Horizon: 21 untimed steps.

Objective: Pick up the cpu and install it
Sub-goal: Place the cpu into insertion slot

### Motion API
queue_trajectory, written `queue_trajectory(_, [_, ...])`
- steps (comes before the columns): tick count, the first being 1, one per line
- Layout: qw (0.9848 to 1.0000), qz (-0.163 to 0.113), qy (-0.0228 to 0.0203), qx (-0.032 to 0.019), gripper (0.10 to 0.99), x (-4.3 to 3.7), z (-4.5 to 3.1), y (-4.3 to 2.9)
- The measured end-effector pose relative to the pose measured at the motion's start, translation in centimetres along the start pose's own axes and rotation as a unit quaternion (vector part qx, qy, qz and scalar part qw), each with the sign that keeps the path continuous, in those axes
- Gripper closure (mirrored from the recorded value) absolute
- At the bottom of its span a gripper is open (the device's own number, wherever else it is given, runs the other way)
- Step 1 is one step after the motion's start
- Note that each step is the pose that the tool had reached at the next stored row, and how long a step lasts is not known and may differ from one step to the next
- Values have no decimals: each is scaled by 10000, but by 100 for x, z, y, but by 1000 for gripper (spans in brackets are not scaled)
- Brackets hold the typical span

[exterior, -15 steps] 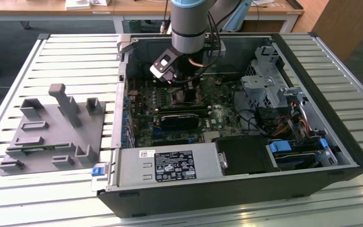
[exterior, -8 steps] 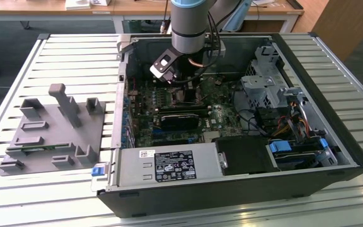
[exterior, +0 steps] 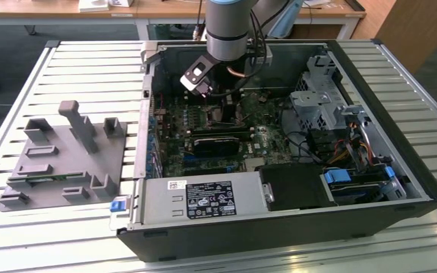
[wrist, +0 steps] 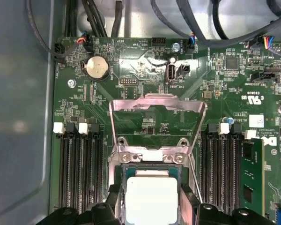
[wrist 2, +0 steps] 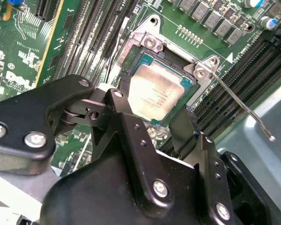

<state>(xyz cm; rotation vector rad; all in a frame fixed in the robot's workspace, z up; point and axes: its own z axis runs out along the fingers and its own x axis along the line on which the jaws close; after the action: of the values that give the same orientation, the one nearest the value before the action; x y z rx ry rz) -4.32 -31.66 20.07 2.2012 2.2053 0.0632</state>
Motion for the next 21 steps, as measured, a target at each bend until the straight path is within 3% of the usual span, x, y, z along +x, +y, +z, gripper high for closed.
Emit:
queue_trajectory(4, [10000, 0, 0, 0, 490, 0, -34, 2])
queue_trajectory(7, [10000, 0, 0, 0, 675, 1, -60, 3])
queue_trajectory(8, [10000, 0, 0, 0, 675, 1, -63, 3])
queue_trajectory(11, [10000, 0, 0, 0, 847, 1, -69, 3])
queue_trajectory(13, [10000, 0, 0, 0, 847, 1, -74, 3])
queue_trajectory(14, [10000, 0, -1, 0, 910, 1, -76, 4])
queue_trajectory(17, [10000, 0, 1, -1, 980, 1, -79, 4])
queue_trajectory(21, [10000, 0, 0, 0, 980, 1, -82, 4])
